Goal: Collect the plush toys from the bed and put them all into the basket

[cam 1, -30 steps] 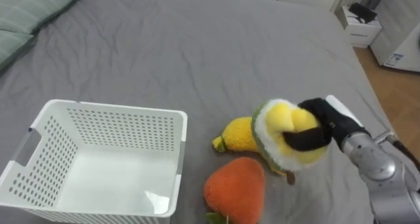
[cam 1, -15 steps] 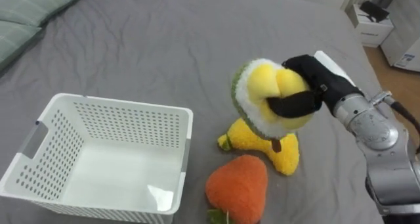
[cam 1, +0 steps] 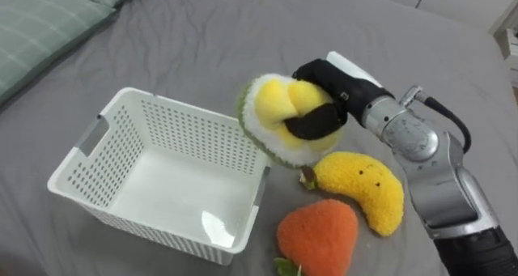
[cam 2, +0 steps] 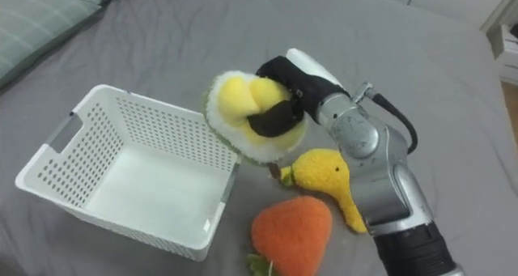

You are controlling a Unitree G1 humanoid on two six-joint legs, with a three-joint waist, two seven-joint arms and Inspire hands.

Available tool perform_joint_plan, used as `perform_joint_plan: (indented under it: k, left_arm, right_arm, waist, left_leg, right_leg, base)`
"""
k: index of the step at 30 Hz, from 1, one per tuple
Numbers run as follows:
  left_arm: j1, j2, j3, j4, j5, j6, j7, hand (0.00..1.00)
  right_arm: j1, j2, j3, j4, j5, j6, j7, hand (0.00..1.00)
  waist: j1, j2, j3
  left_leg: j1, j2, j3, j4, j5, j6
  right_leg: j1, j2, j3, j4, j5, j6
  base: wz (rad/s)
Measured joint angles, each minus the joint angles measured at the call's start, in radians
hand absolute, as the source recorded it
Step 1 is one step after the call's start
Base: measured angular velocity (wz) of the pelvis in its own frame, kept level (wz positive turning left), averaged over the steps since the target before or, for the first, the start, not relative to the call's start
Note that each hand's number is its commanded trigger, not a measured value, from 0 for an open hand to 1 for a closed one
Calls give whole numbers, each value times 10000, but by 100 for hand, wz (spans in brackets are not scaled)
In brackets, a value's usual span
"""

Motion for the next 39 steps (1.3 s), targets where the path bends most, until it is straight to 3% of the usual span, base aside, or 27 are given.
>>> perform_joint_plan:
  k: [1,2,3,4,5,6,11,18,39]
  left_arm:
    - [8,-2,-2,-29,-3,0,2,0]
    - [12,-2,-2,-30,-4,4,2,0]
    - [8,-3,-21,-30,-16,14,3,0]
    - [12,-4,-53,-30,-32,39,11,0]
    - [12,-6,-55,-30,-48,59,20,0]
    - [18,-6,-61,-30,-80,73,47,0]
    - [77,-9,-73,-26,-65,76,118,0]
    - [124,-11,-91,-62,18,130,129,0]
    - [126,-21,-436,-489,-89,154,615,0]
  right_arm:
    - [-140,32,99,161,-41,7,-1,100]
    - [-202,59,171,241,-71,37,-2,94]
    - [-228,82,319,270,-124,73,1,80]
    - [-228,124,450,289,-120,73,6,58]
    - [-228,155,514,298,-128,75,8,18]
    - [-228,210,661,300,-141,87,9,0]
    - [-228,373,714,339,-125,92,84,0]
    - [-228,375,723,338,-77,91,64,0]
    - [-235,375,1222,902,95,43,-485,0]
  waist:
    - [103,-22,-5]
    - [171,-28,-9]
    - [317,-40,-7]
    - [362,-49,-8]
    - [369,-49,-8]
    - [384,-52,-6]
    - [568,-38,10]
    - [775,-37,100]
    - [852,-119,44]
  left_leg:
    - [-4,-4,-43,8,16,-9]
    - [-5,-5,-58,9,23,-12]
    - [-5,-9,-91,26,32,-18]
    - [-30,-24,-172,79,36,-17]
    - [-61,-34,-222,112,36,-17]
    - [-106,-51,-298,144,41,-15]
    - [-186,-108,-424,174,75,-5]
    - [-234,-142,-592,179,109,-4]
    - [-160,-139,-564,154,156,-4]
  right_leg:
    - [14,2,-16,-1,0,0]
    - [21,2,-35,0,0,0]
    - [25,2,-100,-2,0,0]
    - [36,-7,-198,-3,0,0]
    - [40,-13,-221,-4,0,0]
    - [43,-17,-251,-3,0,0]
    - [74,-39,-321,-7,0,0]
    - [95,-51,-369,-16,0,0]
    - [98,-54,-253,-9,0,0]
  base:
    - [17]
    - [10]
    - [12]
    - [16]
    - [21]
    - [18]
    - [10]
    - [6]
    - [-1]
